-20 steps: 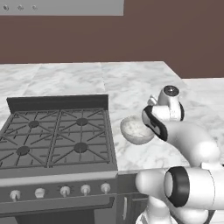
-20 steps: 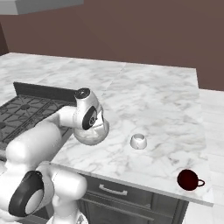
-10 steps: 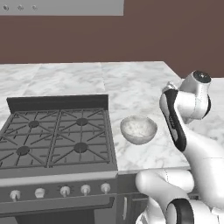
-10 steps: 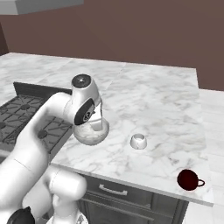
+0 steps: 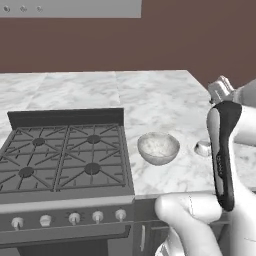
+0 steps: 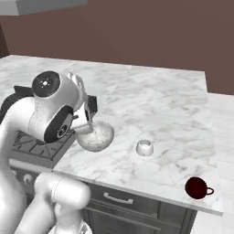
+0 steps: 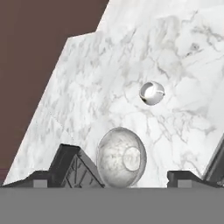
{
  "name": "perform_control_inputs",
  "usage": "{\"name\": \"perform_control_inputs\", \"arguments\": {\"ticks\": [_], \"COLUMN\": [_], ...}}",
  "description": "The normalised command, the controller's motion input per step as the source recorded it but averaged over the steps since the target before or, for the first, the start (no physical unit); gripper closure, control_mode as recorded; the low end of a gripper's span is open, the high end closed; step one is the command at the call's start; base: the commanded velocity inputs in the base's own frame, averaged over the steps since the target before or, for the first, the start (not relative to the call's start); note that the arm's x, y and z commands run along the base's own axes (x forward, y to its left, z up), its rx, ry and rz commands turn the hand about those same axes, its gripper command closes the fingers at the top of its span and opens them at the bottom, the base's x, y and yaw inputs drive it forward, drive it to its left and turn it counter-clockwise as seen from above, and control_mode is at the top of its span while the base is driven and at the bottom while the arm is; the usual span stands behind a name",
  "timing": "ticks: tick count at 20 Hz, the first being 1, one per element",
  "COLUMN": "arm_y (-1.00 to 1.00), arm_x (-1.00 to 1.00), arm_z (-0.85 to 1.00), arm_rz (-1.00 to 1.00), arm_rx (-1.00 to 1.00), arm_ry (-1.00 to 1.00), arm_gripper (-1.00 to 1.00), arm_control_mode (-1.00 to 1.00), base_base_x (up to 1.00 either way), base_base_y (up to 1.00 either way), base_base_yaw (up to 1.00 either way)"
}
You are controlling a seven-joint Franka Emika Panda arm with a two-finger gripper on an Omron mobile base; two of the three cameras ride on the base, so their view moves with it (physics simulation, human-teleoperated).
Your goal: Clear the mugs and bowl far away from the sink.
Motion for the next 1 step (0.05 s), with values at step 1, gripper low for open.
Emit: {"name": "perform_control_inputs", "arguments": {"ticks": [1], "arm_y": [0.20], "arm_x": [-1.00], "arm_z": [0.73], "arm_rz": [0.00], "arm_rx": [-0.09], "arm_ry": [-0.61], "arm_gripper": [-1.00], "arm_control_mode": [-1.00], "base_base_x": [0.00], "base_base_y": [0.00], "base_base_yaw": [0.00]}}
